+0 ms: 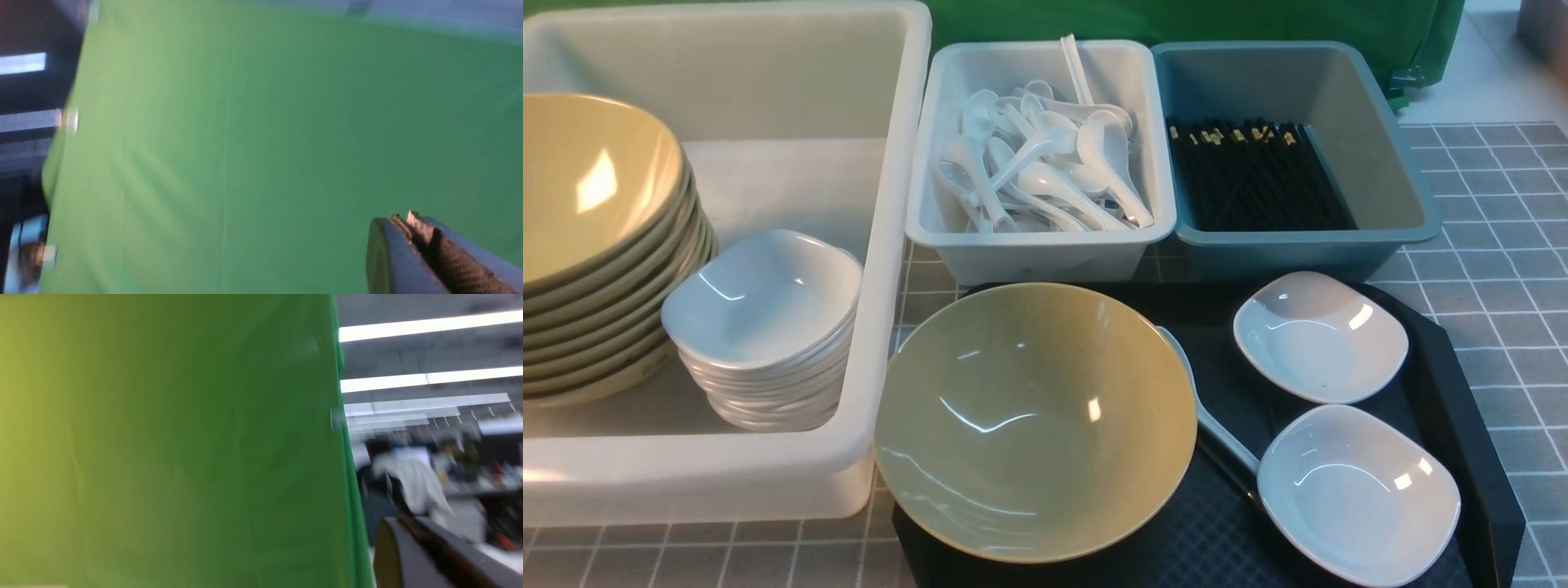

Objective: On grey table put chopsticks spoon bowls plates into blue grey white boxes.
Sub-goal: 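Grasp the large bowl on the tray by its rim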

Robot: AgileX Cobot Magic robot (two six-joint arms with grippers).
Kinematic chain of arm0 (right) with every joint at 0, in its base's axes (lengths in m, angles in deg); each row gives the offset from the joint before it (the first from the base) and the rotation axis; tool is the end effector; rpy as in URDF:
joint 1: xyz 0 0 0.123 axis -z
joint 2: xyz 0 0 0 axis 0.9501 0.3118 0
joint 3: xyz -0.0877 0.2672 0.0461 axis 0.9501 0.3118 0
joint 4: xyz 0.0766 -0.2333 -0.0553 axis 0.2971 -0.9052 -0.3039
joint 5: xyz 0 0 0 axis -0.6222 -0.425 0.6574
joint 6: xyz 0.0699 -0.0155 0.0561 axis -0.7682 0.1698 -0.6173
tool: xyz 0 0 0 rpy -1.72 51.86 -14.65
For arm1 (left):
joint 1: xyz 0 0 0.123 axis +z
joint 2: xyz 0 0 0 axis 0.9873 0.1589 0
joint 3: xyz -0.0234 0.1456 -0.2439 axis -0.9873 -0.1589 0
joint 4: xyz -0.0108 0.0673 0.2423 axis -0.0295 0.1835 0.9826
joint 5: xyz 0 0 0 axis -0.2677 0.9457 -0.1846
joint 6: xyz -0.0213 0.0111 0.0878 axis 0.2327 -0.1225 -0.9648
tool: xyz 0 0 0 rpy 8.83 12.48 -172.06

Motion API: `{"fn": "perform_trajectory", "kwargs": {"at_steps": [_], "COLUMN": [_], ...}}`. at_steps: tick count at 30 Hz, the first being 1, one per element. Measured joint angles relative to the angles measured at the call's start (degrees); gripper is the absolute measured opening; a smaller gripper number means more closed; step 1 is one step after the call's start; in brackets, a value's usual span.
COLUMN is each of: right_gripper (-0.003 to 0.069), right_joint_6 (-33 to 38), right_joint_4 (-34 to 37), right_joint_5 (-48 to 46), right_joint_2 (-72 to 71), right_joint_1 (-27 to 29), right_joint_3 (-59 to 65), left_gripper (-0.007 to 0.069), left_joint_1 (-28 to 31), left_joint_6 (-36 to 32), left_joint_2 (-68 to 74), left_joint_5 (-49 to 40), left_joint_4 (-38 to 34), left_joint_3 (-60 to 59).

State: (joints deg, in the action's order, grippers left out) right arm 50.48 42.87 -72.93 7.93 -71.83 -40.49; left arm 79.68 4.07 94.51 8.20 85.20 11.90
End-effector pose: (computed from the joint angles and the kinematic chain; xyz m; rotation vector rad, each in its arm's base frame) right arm 0.0496 0.0002 0.3251 0.0419 1.2085 0.0633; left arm 0.0883 -0.0015 0.4100 -0.1292 1.3213 -0.1966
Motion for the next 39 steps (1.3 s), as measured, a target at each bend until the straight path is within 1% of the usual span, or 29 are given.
{"fn": "perform_trajectory", "kwargs": {"at_steps": [1, 4, 6, 7, 8, 10, 11, 12, 13, 14, 15, 16, 18, 21, 24, 27, 32, 35, 37, 38, 39], "right_gripper": [0.0036, 0.0036, 0.0036, 0.0036, 0.0036, 0.0036, 0.0036, 0.0036, 0.0036, 0.0036, 0.0036, 0.0036, 0.0036, 0.0036, 0.0036, 0.0036, 0.0036, 0.0036, 0.0036, 0.0036, 0.0036], "right_joint_6": [0.3, 7.7, 10.9, 12.4, 12.5, 13.7, 14.2, 14.6, 14.7, 15.7, 16.1, 16.2, 16.7, 16.8, 17.0, 17.4, 17.9, 17.9, 17.9, 17.9, 17.9], "right_joint_4": [0.0, -0.1, -0.1, 0.0, 0.1, 2.0, 3.3, 3.9, 4.1, 5.9, 6.4, 6.5, 7.1, 7.2, 7.3, 7.4, 7.5, 7.5, 7.5, 7.5, 7.5], "right_joint_5": [-1.0, -12.1, -20.5, -25.7, -27.2, -32.2, -32.4, -32.1, -31.8, -30.5, -30.0, -29.7, -29.1, -29.1, -29.0, -28.6, -28.4, -28.4, -28.4, -28.4, -28.4], "right_joint_2": [0.3, 6.6, 10.0, 13.0, 13.7, 17.5, 18.6, 19.0, 19.1, 19.6, 19.6, 19.6, 19.6, 19.6, 19.6, 19.6, 19.6, 19.6, 19.6, 19.6, 19.6], "right_joint_1": [0.0, 0.0, 0.0, 0.0, 0.0, 0.0, 0.0, 0.0, 0.0, 0.0, 0.0, 0.0, 0.0, -0.5, -1.8, -3.3, -4.0, -4.0, -4.0, -4.0, -4.0], "right_joint_3": [-0.1, -0.9, -0.9, -0.9, -0.9, -0.8, -0.8, -0.8, -0.8, -0.8, -0.8, -0.8, -0.8, -0.8, -0.8, -0.8, -0.8, -0.8, -0.8, -0.8, -0.8], "left_gripper": [-0.0008, -0.0008, -0.0008, -0.0008, -0.0008, -0.0008, -0.0008, -0.0008, -0.0008, -0.0008, -0.0008, -0.0008, -0.0008, -0.0008, -0.0008, -0.0007, -0.0007, 0.0004, 0.005, 0.0062, 0.0108], "left_joint_1": [-0.2, -4.6, -8.6, -11.4, -11.9, -18.5, -21.2, -23.4, -24.0, -28.1, -30.4, -30.9, -35.4, -39.3, -41.9, -44.8, -48.2, -47.8, -45.1, -44.5, -42.4], "left_joint_6": [0.0, -0.6, -4.9, -8.6, -9.9, -17.3, -19.9, -21.5, -21.8, -23.8, -24.4, -24.4, -24.0, -20.5, -19.0, -20.0, -25.5, -26.7, -26.9, -26.9, -26.9], "left_joint_2": [0.7, 13.0, 19.7, 24.8, 25.6, 34.5, 38.9, 41.9, 42.6, 47.6, 51.1, 52.5, 60.1, 68.6, 74.9, 80.3, 82.6, 81.9, 79.9, 79.7, 78.3], "left_joint_5": [-0.7, -16.3, -25.5, -30.0, -30.6, -35.7, -36.5, -36.9, -36.9, -37.2, -37.2, -37.2, -37.7, -38.9, -41.2, -43.1, -43.8, -44.7, -46.7, -47.0, -48.2], "left_joint_4": [-0.3, -7.6, -11.6, -14.1, -15.0, -20.1, -22.1, -22.8, -23.2, -23.9, -23.8, -23.7, -20.6, -15.2, -13.0, -14.5, -23.3, -24.2, -21.5, -21.2, -18.8], "left_joint_3": [0.5, 8.4, 12.6, 14.7, 15.1, 18.6, 19.8, 20.8, 21.0, 23.0, 24.8, 25.1, 28.6, 31.8, 34.1, 36.7, 41.4, 43.9, 46.5, 46.9, 47.9]}}
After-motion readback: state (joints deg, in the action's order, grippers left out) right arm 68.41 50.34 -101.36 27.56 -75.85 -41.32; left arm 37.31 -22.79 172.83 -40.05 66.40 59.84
